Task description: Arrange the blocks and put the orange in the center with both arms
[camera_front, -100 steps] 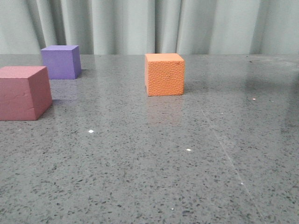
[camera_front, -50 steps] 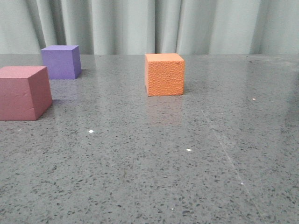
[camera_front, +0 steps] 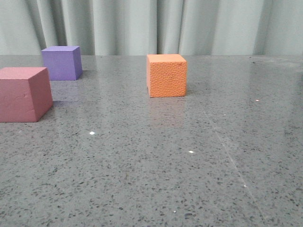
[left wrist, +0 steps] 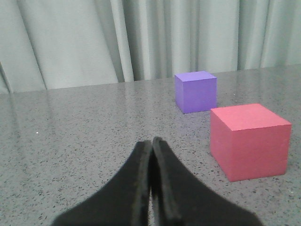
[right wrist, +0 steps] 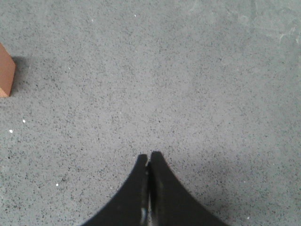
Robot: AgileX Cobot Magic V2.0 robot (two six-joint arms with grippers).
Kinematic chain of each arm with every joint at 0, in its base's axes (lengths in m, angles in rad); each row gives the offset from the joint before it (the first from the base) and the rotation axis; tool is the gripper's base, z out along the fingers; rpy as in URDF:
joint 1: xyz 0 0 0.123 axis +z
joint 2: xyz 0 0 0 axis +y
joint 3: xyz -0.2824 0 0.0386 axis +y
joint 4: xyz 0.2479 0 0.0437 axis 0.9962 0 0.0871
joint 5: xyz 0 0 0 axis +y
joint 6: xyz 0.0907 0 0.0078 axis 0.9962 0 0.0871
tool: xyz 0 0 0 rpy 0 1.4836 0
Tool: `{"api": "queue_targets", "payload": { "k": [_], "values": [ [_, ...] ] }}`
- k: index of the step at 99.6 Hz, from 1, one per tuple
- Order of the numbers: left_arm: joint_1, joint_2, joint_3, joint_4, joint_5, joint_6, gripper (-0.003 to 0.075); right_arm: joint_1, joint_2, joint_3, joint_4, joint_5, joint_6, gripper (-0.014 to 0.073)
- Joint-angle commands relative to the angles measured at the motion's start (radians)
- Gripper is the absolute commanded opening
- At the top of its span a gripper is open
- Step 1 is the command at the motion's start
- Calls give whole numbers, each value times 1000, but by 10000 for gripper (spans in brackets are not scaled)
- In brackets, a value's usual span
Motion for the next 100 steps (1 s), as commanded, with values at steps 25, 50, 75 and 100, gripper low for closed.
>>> {"api": "queue_targets", "payload": {
  "k": [25,50,75,100],
  "values": [
    [3,-32,54,-9,-75,-2,-19,-7,-16,-3,-127,-62,-10,-64],
    [2,-32,54,-9,-75,-2,-19,-7,-204,259,-182,-306,-10,-64],
    [2,-32,54,-9,-75,-2,-19,-57,-481,608,-98,-491,-7,-64],
    [2,-32,54,-9,-75,-2,-19,-269,-694,779,113,-639,-147,-64]
  ]
}}
